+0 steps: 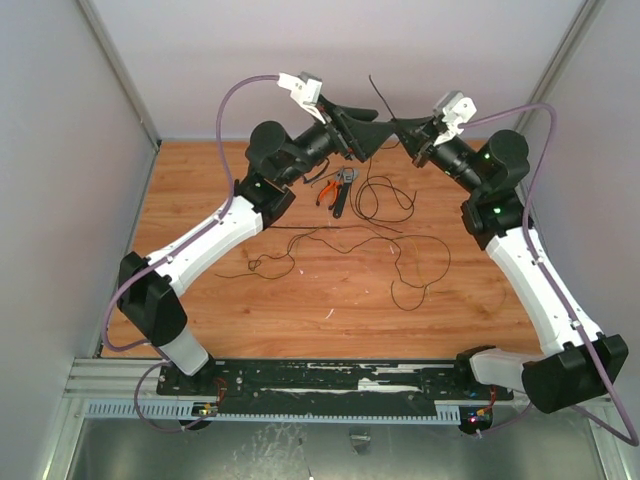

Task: Zip-tie the wires
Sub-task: Untie the cable at the center of the board.

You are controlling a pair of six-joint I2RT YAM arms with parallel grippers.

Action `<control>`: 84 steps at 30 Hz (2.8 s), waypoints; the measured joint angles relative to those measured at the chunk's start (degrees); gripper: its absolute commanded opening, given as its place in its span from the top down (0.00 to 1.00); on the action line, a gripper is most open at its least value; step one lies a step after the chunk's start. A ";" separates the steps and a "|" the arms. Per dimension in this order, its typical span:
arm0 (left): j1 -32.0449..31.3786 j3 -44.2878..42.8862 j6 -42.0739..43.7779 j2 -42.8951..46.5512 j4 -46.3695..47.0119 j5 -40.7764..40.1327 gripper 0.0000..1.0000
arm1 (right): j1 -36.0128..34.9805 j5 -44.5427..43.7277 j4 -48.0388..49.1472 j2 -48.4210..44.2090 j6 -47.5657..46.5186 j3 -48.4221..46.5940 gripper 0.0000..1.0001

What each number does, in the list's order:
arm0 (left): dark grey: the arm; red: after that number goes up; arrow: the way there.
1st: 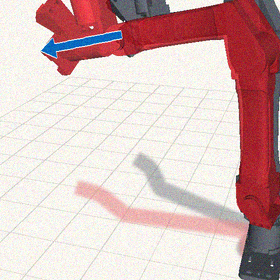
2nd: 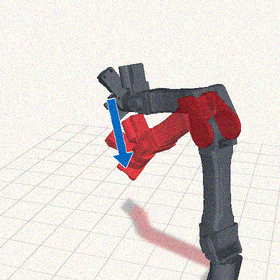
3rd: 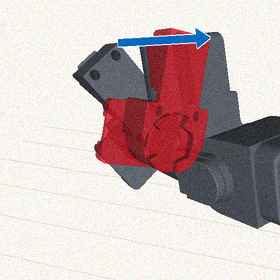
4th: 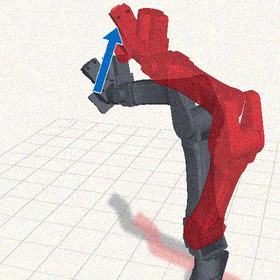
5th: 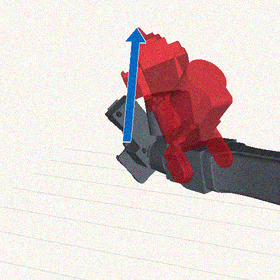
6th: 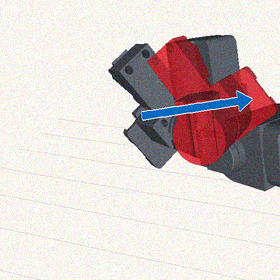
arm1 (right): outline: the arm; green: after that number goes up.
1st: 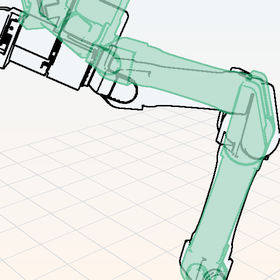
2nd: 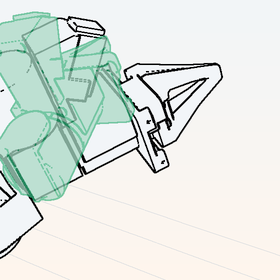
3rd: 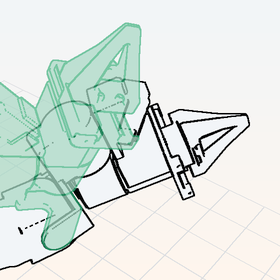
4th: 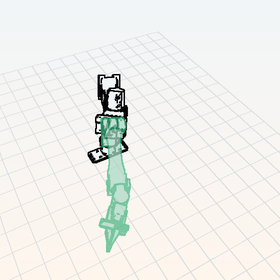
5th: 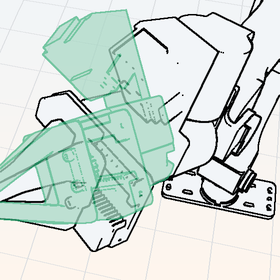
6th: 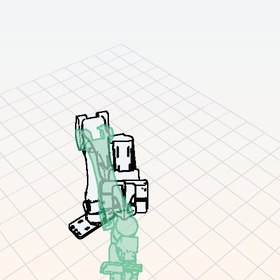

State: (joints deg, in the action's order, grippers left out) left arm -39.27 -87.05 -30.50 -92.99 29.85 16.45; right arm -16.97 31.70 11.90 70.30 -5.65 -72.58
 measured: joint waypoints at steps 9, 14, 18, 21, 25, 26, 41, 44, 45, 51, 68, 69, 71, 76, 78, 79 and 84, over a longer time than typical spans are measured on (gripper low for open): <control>-0.92 -2.23 -0.13 -0.31 0.50 0.35 0.62 | -3.21 -0.70 -0.07 0.00 -1.31 0.22 1.00; -1.16 -2.69 0.50 -0.72 0.46 0.22 1.00 | -4.35 -1.90 -0.04 0.00 -2.14 0.22 1.00; -1.05 -3.10 1.18 -1.25 0.22 -0.15 1.00 | -4.63 -2.64 -0.17 -0.02 -2.19 0.22 0.78; -1.14 -4.92 2.45 -1.88 -2.10 -0.22 1.00 | -4.68 -3.56 -0.94 -0.02 -2.34 0.22 0.53; -1.27 -9.94 5.51 -2.78 -7.63 -1.42 1.00 | -4.85 -5.60 -1.22 -0.59 -3.15 2.12 0.24; -1.27 -12.02 6.43 -3.10 -9.25 -1.75 1.00 | -4.87 -6.10 -1.14 -1.01 -3.34 3.45 0.20; -0.46 -27.93 13.35 -4.02 -21.05 -3.87 1.00 | -2.71 -11.43 2.32 9.97 2.86 14.40 0.08; -0.13 -27.91 13.55 -4.02 -22.12 -3.96 1.00 | -1.27 -12.28 2.89 14.84 5.57 14.10 0.08; 0.00 -27.91 13.57 -4.02 -22.34 -3.96 1.00 | -1.01 -12.55 2.64 16.68 6.32 13.77 0.08; 0.37 -27.91 13.60 -3.91 -22.73 -3.96 1.00 | -0.61 -13.81 1.07 25.51 10.19 12.04 0.12; 0.74 -27.67 13.62 -2.12 -22.75 -4.02 1.00 | -0.61 -15.45 -3.23 40.22 16.92 5.62 0.42; 0.74 -27.67 13.62 -2.10 -22.75 -4.04 1.00 | -0.61 -15.45 -3.30 40.74 17.20 5.53 0.44; 0.83 -27.67 13.64 -2.08 -22.73 -4.09 1.00 | -0.61 -15.45 -3.48 41.72 17.75 5.42 0.51; 0.90 -27.61 13.75 -1.99 -22.75 -4.33 1.00 | -0.61 -15.26 -3.76 43.78 18.88 4.20 0.72; 0.90 -27.50 13.77 -1.81 -22.75 -4.42 1.00 | -0.61 -15.15 -3.87 44.33 19.19 3.63 0.82; 0.94 -27.34 13.79 -1.62 -22.77 -4.50 1.00 | -0.61 -15.17 -3.91 44.39 19.23 3.61 0.87; 1.27 -26.36 14.21 -0.28 -23.21 -5.07 1.00 | -0.61 -15.93 -5.01 44.33 18.71 3.52 1.00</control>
State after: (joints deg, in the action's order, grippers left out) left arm -38.00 -113.40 -16.29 -93.27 6.63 11.38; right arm -17.58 15.77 6.90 114.63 13.06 -69.06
